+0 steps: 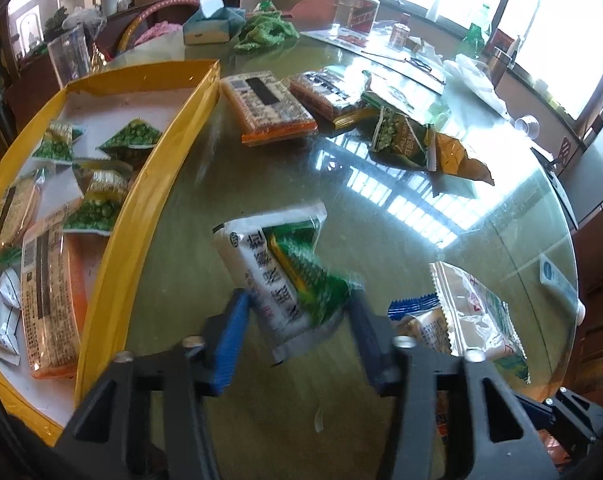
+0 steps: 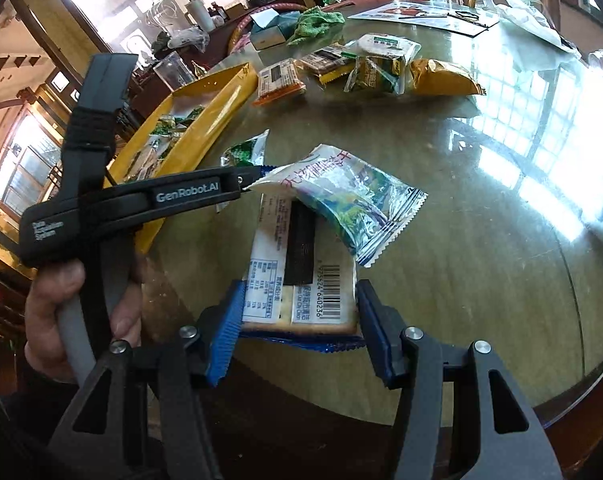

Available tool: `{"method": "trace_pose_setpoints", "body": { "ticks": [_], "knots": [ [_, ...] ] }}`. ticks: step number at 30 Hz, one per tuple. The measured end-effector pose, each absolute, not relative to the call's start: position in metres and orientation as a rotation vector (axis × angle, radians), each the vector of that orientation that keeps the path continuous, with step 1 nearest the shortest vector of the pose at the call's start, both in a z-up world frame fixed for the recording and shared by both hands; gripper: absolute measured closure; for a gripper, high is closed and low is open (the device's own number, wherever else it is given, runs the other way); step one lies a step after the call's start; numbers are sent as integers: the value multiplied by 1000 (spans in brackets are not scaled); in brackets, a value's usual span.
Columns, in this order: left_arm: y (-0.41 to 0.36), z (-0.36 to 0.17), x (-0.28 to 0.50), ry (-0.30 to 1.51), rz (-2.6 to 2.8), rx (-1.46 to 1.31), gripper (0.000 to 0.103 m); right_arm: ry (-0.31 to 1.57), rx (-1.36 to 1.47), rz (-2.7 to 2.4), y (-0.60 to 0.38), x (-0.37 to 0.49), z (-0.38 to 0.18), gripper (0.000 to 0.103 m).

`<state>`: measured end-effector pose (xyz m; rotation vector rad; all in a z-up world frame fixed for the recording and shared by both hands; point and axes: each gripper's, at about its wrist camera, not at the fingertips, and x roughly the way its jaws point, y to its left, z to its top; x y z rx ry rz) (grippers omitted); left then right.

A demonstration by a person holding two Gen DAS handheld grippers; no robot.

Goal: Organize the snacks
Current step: 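Lift the white cracker box with the right tool while the left tool lifts the granule pack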

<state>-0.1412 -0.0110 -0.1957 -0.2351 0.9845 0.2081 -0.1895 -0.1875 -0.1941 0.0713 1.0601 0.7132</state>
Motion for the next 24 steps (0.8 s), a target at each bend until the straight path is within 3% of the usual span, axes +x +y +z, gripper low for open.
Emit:
{"method": "trace_pose_setpoints", "body": {
  "ticks": [5,10,16,17,19,24],
  "knots": [
    [-25,-195,-147,968,190,-128,72,1032,146,716,-212,-188,-194,46],
    [-29,-192,-165,981,125,-138,71,1009,179,716,-226,-191,-197,46],
    [-21,-186,-174,1022,83,-168,59,1046,212,794,-214,-199,-200,47],
    [-20,-184,-175,1013,95,-160,55,1044,210,787,-214,-201,-199,47],
    [-17,-180,-175,995,101,-174,38,1029,189,741,-217,-206,-197,47],
    [-23,-182,-151,1007,122,-164,35,966,6,469,-211,-213,-187,47]
  ]
}}
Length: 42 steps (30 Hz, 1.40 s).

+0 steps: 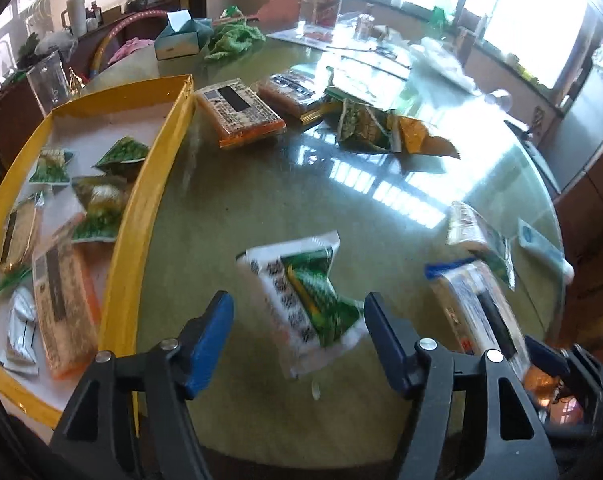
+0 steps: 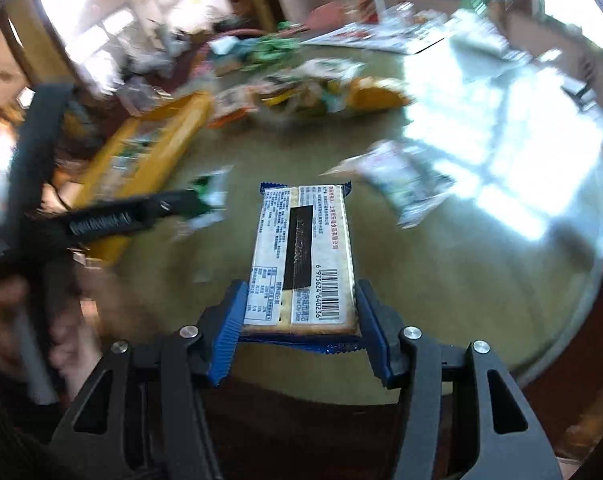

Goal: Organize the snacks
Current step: 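Lift the white cracker box with the right tool while the left tool lifts the granule pack, then carry the cracker box and granule pack over the yellow tray with both tools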

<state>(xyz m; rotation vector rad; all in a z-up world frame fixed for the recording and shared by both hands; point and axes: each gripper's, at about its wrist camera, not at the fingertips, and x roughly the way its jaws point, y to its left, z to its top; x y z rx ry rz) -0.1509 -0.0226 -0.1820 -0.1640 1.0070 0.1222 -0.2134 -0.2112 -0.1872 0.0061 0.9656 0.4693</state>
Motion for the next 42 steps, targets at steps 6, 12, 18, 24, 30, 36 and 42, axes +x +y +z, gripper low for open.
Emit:
{"method": "trace_pose_setpoints", "body": {
  "ticks": [6,12,18,24,30,36,42],
  "knots": [
    [-34,-198,-138,1001,198,-65,59,986,-84,412,-193,-212,-191,45],
    [-29,-194,-166,953,186,-85,65,1007,-108,385,-183,-201,-202,43],
    [-14,-177,-192,884,153,-184,67,970,-139,328,-172,-201,-196,47],
    [-4,-128,-227,715,168,-213,68,803,-150,280,-160,-224,-144,47],
    [14,-89,-261,597,183,-245,68,654,-196,303,-128,-248,-95,47],
    [40,-67,-290,519,249,-264,68,577,-224,353,-91,-267,-67,47],
    [67,-60,-311,492,319,-288,68,529,-248,400,-60,-283,-53,47]
  ]
}}
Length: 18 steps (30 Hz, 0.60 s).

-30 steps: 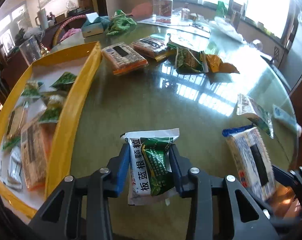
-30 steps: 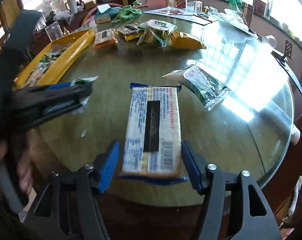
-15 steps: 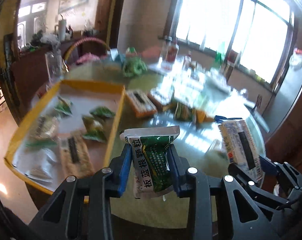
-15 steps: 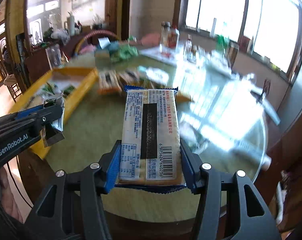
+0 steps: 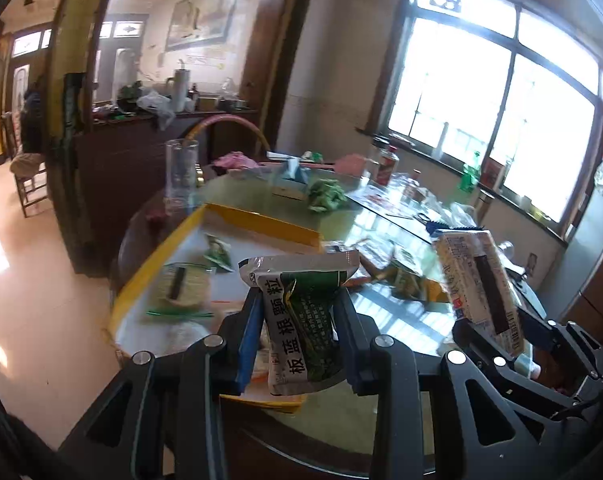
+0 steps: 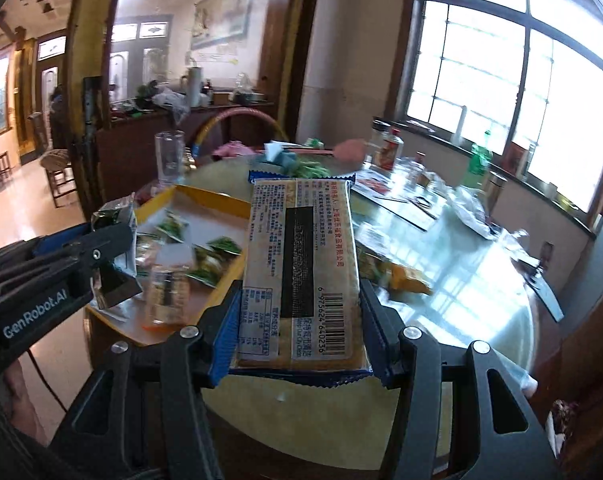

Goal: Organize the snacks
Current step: 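Carry the cracker box and granule pack over the yellow tray with both tools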

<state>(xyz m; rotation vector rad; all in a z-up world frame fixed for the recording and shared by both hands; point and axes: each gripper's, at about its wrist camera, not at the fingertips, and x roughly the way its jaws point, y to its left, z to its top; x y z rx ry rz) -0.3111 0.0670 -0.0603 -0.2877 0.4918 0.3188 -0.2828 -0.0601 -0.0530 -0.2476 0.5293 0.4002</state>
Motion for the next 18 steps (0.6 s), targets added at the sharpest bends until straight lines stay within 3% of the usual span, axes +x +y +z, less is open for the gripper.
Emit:
{"method": "trace_pose_setpoints", "body": {
  "ticks": [10,18],
  "knots": [
    [104,-71,-324,497,386,-333,68,530,-281,477,-21,-292,-59,47],
    [154,-100,-317,571,439,-393,68,659,-227,592,3,-261,-89,47]
  ]
}}
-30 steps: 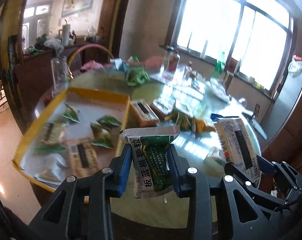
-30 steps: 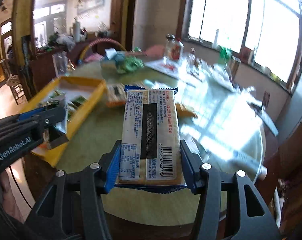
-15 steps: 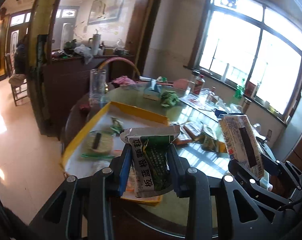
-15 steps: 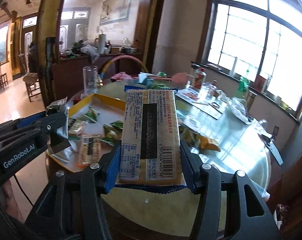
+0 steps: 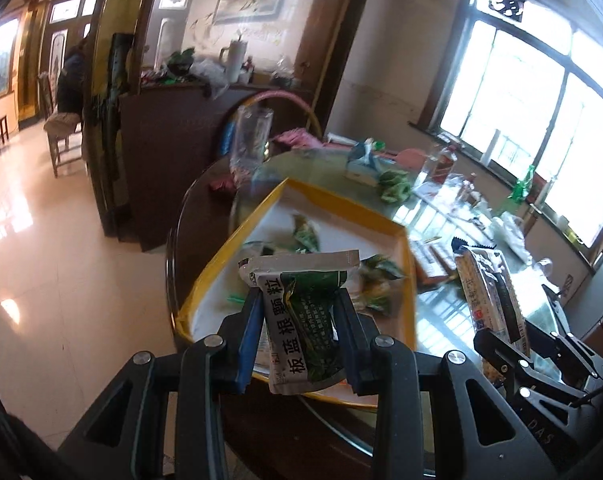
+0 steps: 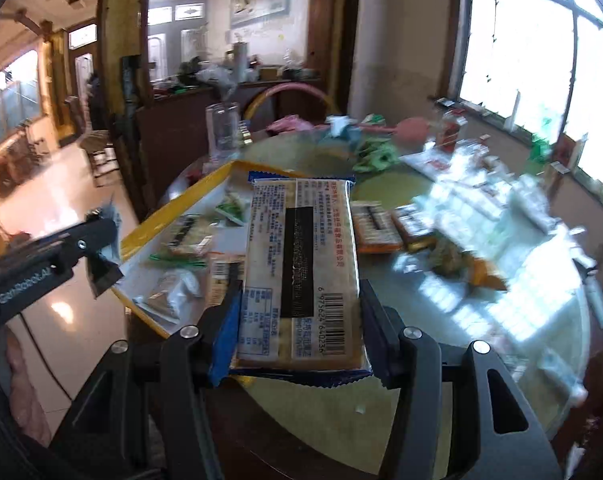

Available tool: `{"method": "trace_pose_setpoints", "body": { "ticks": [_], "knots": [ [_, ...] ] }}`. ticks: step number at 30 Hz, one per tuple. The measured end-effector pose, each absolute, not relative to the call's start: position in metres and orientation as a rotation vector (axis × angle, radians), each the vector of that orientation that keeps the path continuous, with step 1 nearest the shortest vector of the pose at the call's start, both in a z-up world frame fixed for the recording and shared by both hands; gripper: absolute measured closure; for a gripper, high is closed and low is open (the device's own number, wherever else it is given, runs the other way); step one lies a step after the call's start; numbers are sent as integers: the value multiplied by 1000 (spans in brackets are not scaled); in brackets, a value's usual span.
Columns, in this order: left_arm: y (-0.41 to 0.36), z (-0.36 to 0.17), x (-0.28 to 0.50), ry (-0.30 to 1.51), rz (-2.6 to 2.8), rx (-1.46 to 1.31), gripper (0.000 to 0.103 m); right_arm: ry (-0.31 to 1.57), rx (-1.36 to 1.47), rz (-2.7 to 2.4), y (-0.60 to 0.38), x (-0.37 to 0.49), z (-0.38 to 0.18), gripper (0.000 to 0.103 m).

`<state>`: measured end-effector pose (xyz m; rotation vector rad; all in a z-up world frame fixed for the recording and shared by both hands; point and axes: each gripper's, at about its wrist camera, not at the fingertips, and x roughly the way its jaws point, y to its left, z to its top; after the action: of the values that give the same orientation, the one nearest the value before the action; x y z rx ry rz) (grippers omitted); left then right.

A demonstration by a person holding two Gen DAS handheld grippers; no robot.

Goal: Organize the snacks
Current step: 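Carry the cracker box and granule pack over the yellow tray with both tools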

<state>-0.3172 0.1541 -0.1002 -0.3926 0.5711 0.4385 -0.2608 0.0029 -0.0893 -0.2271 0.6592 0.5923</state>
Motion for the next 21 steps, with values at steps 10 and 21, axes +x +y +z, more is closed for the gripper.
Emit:
{"method": "trace_pose_setpoints", "body": {
  "ticks": [10,21],
  "knots": [
    [217,-127,-245,704,375,-417,68,867,-179,706,63,-184,-132,47],
    [232,-152,-195,835,388,-334,68,971,-227,658,136,-105,-158,47]
  ]
}}
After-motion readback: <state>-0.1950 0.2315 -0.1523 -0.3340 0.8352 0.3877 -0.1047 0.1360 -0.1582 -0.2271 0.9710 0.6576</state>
